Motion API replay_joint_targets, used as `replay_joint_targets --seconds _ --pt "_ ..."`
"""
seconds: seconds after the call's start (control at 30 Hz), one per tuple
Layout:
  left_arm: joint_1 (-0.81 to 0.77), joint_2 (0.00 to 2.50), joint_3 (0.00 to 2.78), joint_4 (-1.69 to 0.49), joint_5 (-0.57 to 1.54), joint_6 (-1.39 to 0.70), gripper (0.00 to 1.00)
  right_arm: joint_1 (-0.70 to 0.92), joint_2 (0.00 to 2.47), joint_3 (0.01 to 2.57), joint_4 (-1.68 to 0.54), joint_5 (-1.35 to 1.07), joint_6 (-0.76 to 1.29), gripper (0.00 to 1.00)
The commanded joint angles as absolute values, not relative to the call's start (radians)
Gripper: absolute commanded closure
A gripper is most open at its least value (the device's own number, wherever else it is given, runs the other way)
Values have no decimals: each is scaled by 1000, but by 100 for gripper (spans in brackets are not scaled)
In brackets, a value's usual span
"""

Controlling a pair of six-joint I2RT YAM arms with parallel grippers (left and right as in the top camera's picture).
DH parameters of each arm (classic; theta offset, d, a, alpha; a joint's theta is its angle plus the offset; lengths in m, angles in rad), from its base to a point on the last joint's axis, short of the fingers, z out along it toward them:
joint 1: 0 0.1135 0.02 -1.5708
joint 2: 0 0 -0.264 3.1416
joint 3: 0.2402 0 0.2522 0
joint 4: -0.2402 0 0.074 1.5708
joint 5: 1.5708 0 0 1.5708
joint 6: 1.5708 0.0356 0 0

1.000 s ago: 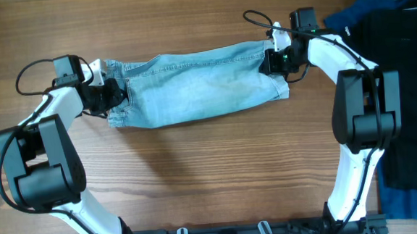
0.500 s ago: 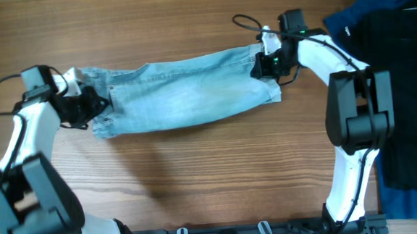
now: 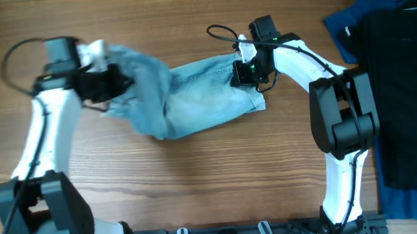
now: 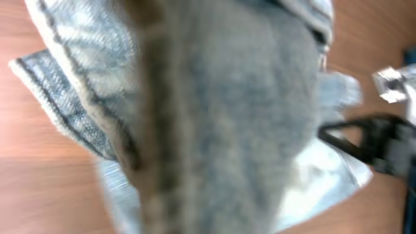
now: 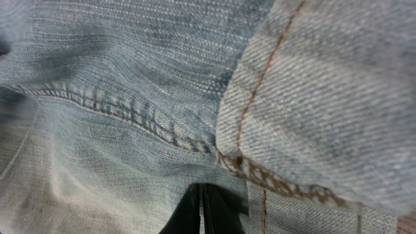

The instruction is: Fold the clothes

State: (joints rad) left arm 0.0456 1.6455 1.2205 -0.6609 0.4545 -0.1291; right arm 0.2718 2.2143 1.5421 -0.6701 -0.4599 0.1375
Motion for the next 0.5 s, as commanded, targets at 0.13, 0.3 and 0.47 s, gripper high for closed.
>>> replay_joint_targets --seconds 0.13,0.3,0.47 --pt "-300 1633 1237 -412 434 -332 96 301 2286 1513 -681 -400 158 96" --pt "-472 1647 1237 -260 309 -384 96 301 2286 1513 -681 -400 157 96" --pt "-561 1728 1237 -189 224 -409 95 301 2286 1513 -682 -401 158 96"
